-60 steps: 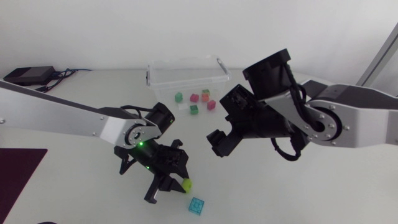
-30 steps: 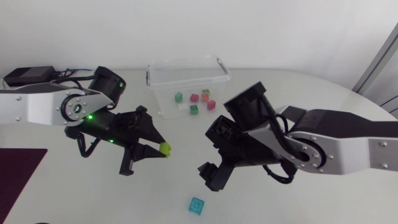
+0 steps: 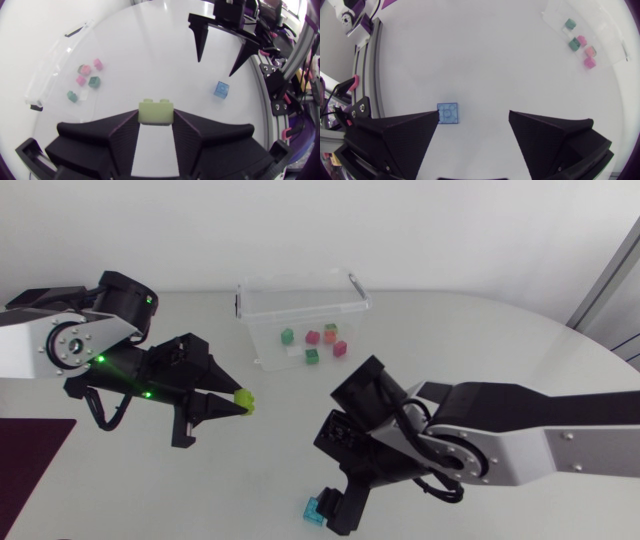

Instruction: Pick up the duplo bricks and place them in the container

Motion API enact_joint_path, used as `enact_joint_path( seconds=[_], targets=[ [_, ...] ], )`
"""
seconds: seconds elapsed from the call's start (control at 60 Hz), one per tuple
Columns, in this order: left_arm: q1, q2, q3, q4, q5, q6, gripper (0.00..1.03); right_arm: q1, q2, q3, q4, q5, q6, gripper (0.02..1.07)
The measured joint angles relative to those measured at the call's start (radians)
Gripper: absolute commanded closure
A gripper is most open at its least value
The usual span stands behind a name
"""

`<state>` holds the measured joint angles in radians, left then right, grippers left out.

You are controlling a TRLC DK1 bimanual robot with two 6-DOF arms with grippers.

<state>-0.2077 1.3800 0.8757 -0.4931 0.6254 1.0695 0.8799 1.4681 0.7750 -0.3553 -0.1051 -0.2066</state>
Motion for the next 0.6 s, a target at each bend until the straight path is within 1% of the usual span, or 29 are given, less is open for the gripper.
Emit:
enact_joint_path(
  seconds=[0.133,0.267,0.383,0.533,0.6],
  targets=[
    [0.037,-0.035,-0.01,0.001,0.018,-0.02,0.87,0.036,0.032,0.012,-0.062,0.001,0.0,0.07],
    [0.055,-0.057,-0.023,0.001,0.022,-0.023,0.87,0.074,0.074,0.05,-0.092,0.003,0.0,0.07],
    [0.076,-0.058,-0.03,0.002,0.03,-0.023,0.87,0.082,0.113,0.071,-0.097,0.005,0.0,0.08],
    [0.122,-0.066,-0.03,0.005,0.068,-0.027,0.87,0.094,0.164,0.085,-0.101,0.01,0.0,0.12],
    [0.135,-0.076,-0.032,0.03,0.076,-0.048,0.87,0.097,0.177,0.089,-0.115,0.013,0.0,0.13]
  ],
)
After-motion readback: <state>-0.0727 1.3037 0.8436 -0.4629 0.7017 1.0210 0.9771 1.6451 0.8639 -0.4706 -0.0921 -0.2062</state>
